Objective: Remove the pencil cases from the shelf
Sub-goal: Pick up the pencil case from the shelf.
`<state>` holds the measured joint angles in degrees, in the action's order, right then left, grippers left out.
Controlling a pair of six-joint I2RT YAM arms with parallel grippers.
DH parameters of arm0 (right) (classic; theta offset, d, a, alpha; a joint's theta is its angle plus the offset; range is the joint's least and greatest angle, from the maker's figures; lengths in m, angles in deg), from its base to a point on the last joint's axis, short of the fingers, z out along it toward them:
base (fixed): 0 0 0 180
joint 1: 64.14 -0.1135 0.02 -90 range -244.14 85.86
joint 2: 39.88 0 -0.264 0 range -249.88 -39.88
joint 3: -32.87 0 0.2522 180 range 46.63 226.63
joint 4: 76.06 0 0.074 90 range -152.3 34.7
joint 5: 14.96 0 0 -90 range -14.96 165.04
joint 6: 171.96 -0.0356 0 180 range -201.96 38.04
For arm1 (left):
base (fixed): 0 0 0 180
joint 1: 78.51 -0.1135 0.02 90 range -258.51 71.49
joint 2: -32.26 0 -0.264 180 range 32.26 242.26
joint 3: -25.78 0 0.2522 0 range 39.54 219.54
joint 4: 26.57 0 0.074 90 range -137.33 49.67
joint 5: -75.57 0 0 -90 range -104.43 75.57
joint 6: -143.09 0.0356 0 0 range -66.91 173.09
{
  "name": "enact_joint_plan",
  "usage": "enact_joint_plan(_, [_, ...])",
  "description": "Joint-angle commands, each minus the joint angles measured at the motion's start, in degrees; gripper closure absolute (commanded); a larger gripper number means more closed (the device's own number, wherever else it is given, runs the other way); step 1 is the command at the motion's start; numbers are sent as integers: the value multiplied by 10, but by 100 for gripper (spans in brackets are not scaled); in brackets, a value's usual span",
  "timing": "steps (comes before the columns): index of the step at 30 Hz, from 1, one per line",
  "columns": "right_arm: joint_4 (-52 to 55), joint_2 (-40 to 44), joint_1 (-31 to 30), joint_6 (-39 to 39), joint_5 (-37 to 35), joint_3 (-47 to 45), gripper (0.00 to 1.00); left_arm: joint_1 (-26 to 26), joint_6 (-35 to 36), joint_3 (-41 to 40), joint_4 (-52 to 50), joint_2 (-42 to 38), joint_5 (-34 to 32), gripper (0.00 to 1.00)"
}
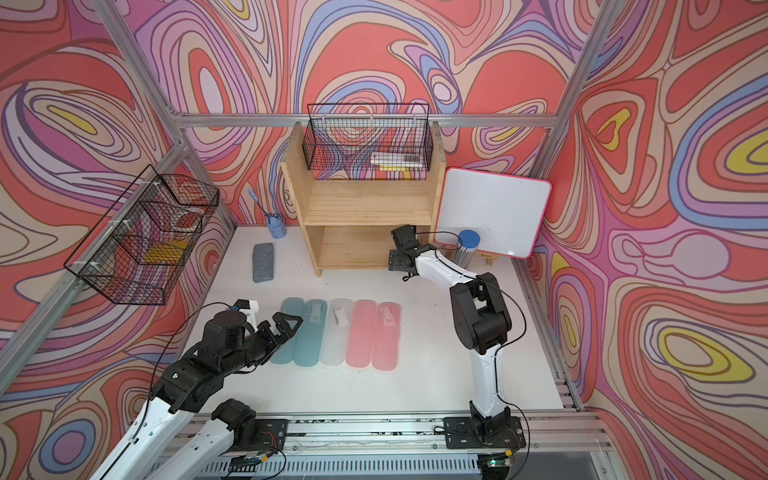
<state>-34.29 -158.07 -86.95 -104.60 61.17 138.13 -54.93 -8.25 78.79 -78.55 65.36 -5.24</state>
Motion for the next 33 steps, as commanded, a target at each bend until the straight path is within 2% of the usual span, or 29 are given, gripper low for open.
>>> enact_joint_plan(1, [18, -23, -2, -9, -18, 22, 14, -2, 0, -7, -15, 0, -5, 1])
enact_joint_plan(9, [43, -43, -4, -19, -13, 44, 19, -2, -1, -7, -18, -1, -6, 1])
enact_joint_plan(14, [48, -35, -8, -22, 2, 32, 25, -2, -3, -8, -16, -4, -9, 1])
enact_joint_plan(18, [43, -19, -16, -27, 12, 10, 25, -2, -4, -11, -9, -4, -8, 1])
enact_joint_plan(26, [41, 46, -53, -45, 15, -59, 25, -2, -4, -15, 0, -6, -4, 1])
enact_joint_plan(33, [29, 139, -80, -57, 6, -148, 26, -2, -8, -21, 10, -11, -1, 1])
